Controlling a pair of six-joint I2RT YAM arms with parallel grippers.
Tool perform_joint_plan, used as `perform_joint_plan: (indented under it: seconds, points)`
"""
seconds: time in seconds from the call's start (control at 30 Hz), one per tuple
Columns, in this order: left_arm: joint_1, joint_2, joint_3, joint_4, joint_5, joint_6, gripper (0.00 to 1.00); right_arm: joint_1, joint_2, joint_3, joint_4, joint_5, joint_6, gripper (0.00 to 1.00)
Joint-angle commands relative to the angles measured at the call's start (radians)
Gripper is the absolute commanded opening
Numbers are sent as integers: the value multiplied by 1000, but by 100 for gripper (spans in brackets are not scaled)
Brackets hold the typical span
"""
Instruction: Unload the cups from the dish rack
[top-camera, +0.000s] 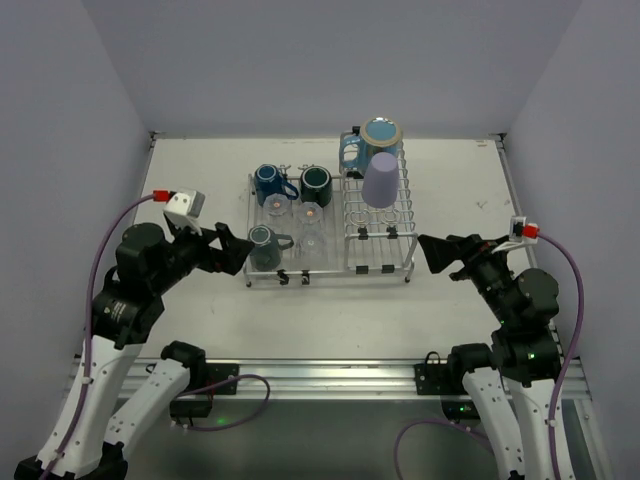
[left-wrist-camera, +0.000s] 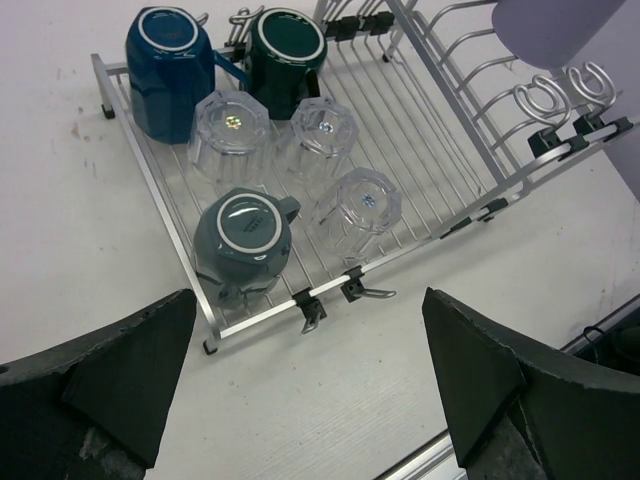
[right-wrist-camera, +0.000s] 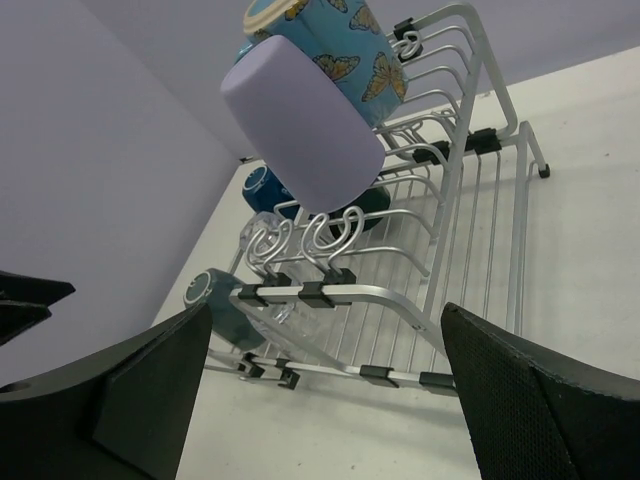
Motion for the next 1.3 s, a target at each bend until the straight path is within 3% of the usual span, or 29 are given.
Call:
perform_joint_plan:
  seconds: [0.0,0.13,0.37,0.5,0.87,1.1,1.27]
  points:
    - [7,21,7,4,88,5,100,-2,-2,-3,-2,-35,5,99]
    - [7,37,1,36,86,-35,100,0,-11,-10,-6,-30,5,99]
    - [7,84,-45,55,138,25,98,-2,0,-18,9,-53,12,99]
    - [7,132,-65,94,30,25,94,-2,7,-29,31,-76,25,99]
    - [-30,268,-103,205,-46,34,92,-2,35,-62,78,-119,23,99]
    - [-186,380,-57,213,-255,40,92,0,29,-64,69,-123,9,99]
    - [-216,434,-53,211,-352,28,93,0,21,-69,57,-124,-2,99]
